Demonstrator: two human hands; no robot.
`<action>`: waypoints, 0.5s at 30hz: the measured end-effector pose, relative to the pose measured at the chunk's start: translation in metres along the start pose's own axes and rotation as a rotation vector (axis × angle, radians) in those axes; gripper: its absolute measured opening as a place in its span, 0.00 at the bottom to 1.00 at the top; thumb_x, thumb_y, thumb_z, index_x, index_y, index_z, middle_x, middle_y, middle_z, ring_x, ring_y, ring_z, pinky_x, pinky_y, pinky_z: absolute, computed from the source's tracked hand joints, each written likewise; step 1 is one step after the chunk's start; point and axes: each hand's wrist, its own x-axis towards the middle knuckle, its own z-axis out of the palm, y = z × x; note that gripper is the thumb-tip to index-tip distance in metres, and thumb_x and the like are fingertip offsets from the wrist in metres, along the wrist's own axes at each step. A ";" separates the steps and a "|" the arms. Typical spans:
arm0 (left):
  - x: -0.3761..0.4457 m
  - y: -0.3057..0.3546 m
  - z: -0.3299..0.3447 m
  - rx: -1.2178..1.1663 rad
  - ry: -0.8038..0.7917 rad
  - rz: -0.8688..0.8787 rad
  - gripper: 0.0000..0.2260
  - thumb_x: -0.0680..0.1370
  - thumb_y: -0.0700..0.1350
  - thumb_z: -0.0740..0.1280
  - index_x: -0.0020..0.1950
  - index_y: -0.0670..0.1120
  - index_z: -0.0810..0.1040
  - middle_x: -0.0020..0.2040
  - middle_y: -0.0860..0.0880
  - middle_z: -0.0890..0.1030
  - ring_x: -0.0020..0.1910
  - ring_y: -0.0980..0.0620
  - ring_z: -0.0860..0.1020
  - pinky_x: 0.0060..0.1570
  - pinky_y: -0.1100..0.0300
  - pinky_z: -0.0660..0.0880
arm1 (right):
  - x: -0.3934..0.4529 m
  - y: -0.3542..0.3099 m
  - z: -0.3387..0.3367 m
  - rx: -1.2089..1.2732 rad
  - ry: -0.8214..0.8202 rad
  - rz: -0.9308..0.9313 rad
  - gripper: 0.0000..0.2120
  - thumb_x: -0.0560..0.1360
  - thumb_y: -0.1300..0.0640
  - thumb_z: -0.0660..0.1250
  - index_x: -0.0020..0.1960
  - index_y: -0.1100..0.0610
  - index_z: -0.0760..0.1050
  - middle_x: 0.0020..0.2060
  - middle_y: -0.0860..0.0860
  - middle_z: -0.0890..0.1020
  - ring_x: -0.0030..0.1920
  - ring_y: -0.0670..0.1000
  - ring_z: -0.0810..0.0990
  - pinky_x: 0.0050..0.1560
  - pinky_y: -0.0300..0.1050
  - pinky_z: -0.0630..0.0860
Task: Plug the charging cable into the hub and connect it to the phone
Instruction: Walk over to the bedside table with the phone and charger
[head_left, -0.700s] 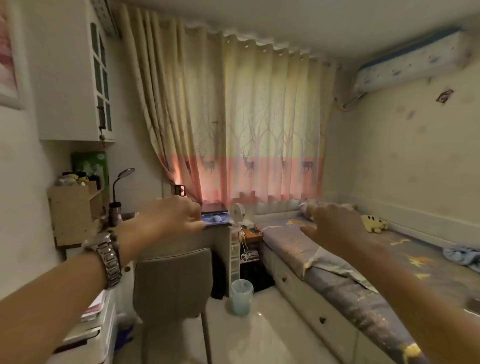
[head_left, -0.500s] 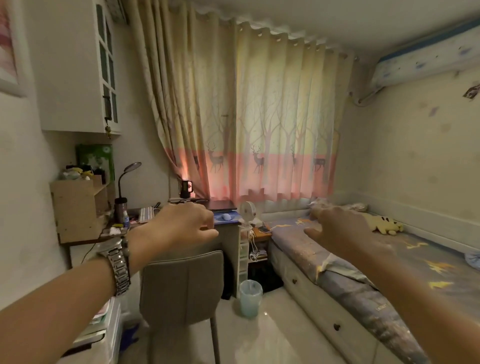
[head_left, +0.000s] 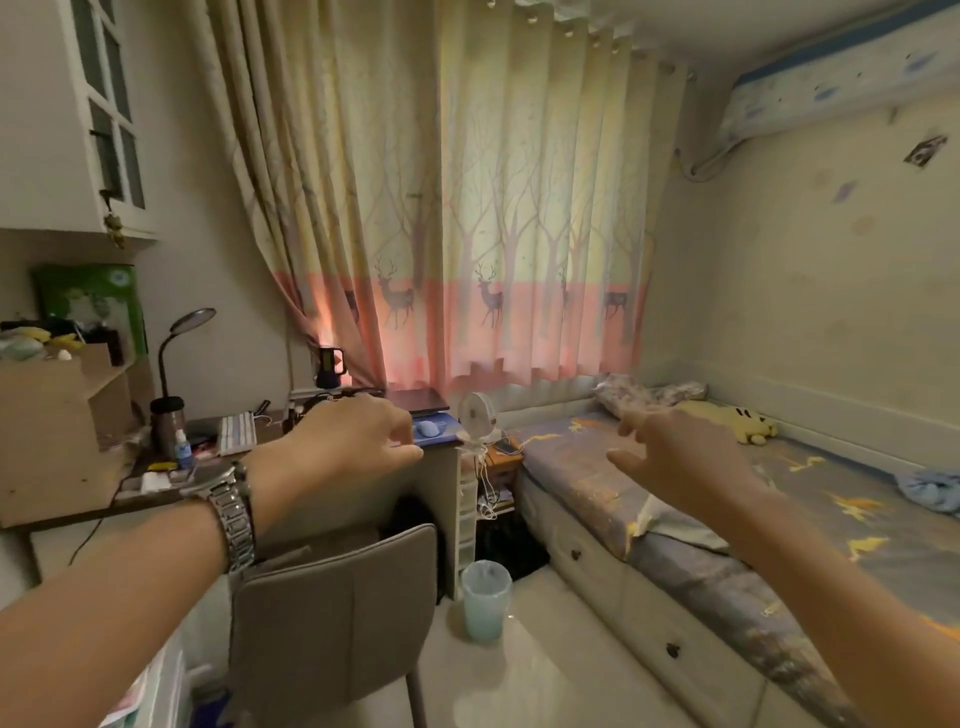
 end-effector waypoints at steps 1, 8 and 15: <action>0.014 -0.002 0.005 0.006 -0.001 0.007 0.15 0.73 0.60 0.60 0.49 0.54 0.80 0.50 0.51 0.81 0.46 0.50 0.78 0.47 0.51 0.76 | 0.012 0.004 0.008 -0.003 0.002 0.006 0.17 0.74 0.43 0.64 0.58 0.51 0.76 0.54 0.50 0.82 0.52 0.53 0.80 0.44 0.45 0.72; 0.143 -0.015 0.025 0.068 0.027 0.065 0.12 0.75 0.58 0.60 0.47 0.53 0.76 0.47 0.52 0.79 0.45 0.51 0.77 0.42 0.55 0.74 | 0.122 0.042 0.064 -0.031 0.103 0.028 0.14 0.74 0.45 0.64 0.55 0.51 0.77 0.50 0.52 0.82 0.50 0.55 0.79 0.44 0.46 0.72; 0.262 -0.036 0.043 0.007 0.073 0.047 0.16 0.76 0.60 0.59 0.52 0.52 0.78 0.49 0.53 0.80 0.46 0.53 0.78 0.47 0.52 0.77 | 0.239 0.079 0.117 -0.001 0.163 -0.005 0.16 0.75 0.41 0.63 0.55 0.50 0.77 0.48 0.49 0.83 0.47 0.53 0.81 0.41 0.43 0.70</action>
